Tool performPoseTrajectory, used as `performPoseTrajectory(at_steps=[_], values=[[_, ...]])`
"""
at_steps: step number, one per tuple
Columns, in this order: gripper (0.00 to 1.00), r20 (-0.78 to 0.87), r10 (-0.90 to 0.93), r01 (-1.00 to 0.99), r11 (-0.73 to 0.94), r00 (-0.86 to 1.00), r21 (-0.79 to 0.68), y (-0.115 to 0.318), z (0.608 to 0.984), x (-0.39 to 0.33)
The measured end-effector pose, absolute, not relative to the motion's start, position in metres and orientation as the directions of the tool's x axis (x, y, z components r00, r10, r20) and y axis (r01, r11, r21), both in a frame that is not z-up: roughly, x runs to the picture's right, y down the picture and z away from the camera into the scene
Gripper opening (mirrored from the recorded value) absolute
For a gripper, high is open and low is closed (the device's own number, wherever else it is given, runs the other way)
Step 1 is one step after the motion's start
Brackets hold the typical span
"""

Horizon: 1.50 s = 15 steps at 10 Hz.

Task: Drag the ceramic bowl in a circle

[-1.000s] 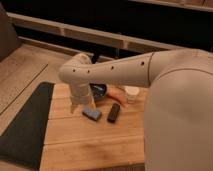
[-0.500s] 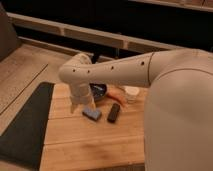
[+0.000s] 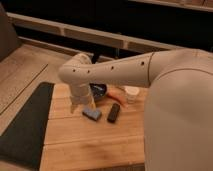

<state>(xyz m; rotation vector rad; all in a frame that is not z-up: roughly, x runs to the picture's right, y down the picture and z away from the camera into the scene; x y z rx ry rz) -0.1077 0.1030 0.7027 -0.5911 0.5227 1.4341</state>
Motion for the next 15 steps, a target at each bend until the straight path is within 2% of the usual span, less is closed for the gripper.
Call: performPoseTrajectory(at_steps=[8, 9, 11, 13, 15], values=[[0.65, -0.648, 0.758, -0.997, 0.038, 0.070, -0.064, 0.101, 0.705, -0.106], [0.65, -0.626, 0.777, -0.997, 0.032, 0.068, -0.068, 0.093, 0.712, -0.101], [0.65, -0.498, 0.865, -0.996, 0.021, 0.061, -0.084, 0.049, 0.728, -0.070], [0.65, -0.371, 0.927, -0.993, 0.020, 0.061, -0.114, 0.011, 0.728, -0.046], [0.65, -0.318, 0.947, -0.993, 0.015, 0.051, -0.114, -0.005, 0.726, -0.028]])
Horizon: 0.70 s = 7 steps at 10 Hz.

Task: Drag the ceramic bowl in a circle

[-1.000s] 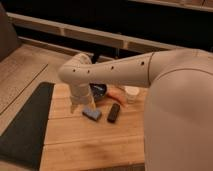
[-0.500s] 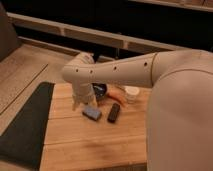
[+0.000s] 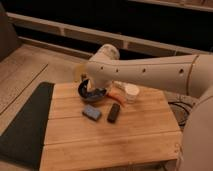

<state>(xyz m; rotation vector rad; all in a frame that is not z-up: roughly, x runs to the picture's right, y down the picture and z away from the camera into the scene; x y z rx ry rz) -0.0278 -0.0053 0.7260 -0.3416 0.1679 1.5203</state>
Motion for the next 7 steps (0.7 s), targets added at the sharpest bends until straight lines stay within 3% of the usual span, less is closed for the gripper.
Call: performPoseTrajectory(at_steps=[4, 7], values=[[0.65, -0.338, 0.940, -0.996, 0.015, 0.044, -0.089, -0.001, 0.737, -0.018], [0.65, -0.356, 0.934, -1.000, 0.010, 0.014, -0.011, -0.019, 0.786, 0.028]])
